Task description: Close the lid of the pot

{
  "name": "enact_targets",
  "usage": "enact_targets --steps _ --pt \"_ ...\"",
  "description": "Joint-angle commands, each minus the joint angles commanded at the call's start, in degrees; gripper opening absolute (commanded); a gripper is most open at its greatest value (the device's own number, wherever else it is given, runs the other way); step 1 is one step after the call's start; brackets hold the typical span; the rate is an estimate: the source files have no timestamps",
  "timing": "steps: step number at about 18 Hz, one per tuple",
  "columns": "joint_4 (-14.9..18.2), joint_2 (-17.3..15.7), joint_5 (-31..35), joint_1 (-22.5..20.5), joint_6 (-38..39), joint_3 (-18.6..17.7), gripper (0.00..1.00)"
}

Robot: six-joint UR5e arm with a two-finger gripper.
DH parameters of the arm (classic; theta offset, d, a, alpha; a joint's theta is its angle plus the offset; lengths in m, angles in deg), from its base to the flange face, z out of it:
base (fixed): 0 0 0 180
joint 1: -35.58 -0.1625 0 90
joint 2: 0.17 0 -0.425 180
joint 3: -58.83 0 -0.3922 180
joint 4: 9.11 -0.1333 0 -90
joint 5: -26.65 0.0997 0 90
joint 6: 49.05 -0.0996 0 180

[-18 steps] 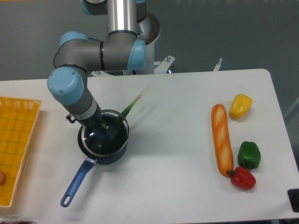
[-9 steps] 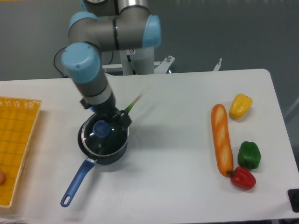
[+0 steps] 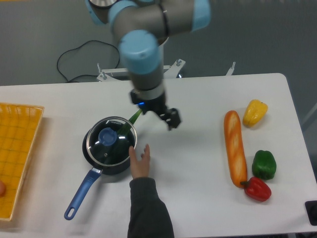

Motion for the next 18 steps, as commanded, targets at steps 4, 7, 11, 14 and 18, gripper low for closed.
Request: enact_targets --steps 4,7,11,14,18 --pt "0.52 0.0 0.35 -6.77 -4.94 0.35 1.0" --pt "2.46 0.79 0.09 -11.69 -8.09 2.1 1.0" --pt "3.51 5.0 -1.13 -16.35 -17.24 4.74 1.0" --pt "2.56 6.32 -1.32 -18.65 -20.49 5.1 1.0" --pt "0.44 8.08 -1.58 -20.14 -22.44 6.32 1.0"
